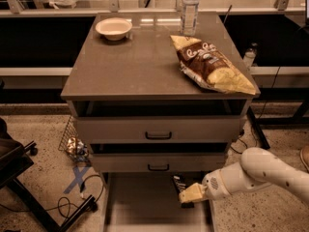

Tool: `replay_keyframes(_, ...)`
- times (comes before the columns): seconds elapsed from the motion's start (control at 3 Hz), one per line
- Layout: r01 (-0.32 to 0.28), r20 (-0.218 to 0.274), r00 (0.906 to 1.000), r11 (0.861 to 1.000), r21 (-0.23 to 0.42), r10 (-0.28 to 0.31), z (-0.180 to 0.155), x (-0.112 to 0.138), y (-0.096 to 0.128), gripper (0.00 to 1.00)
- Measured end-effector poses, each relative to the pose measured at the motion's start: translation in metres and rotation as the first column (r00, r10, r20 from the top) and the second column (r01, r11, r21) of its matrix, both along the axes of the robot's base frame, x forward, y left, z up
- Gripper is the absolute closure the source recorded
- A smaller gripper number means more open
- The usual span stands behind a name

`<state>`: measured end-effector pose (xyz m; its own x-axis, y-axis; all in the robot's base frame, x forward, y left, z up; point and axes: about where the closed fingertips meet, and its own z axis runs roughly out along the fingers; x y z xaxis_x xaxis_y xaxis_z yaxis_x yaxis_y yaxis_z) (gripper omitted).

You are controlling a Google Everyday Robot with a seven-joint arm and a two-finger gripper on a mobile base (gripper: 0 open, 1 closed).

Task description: Place rxbar chocolate into bottom drawer

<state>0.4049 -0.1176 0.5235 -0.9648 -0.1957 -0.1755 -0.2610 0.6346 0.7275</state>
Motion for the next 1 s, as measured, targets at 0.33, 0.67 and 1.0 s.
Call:
replay_keyframes(0.33, -0.004, -0.017, 0.9998, 0.997, 0.079, 0.005, -0.065, 0.011, 0.021, 1.00)
replay_keyframes(0.67, 0.026, -0.050, 0.9986, 0.987, 0.158, -0.019, -0.157, 0.035, 0.037, 1.00)
replay_keyframes(1.0, 0.066, -0.102, 0.9937, 0.977, 0.204, -0.046, -0.218, 0.042, 0.045, 1.00)
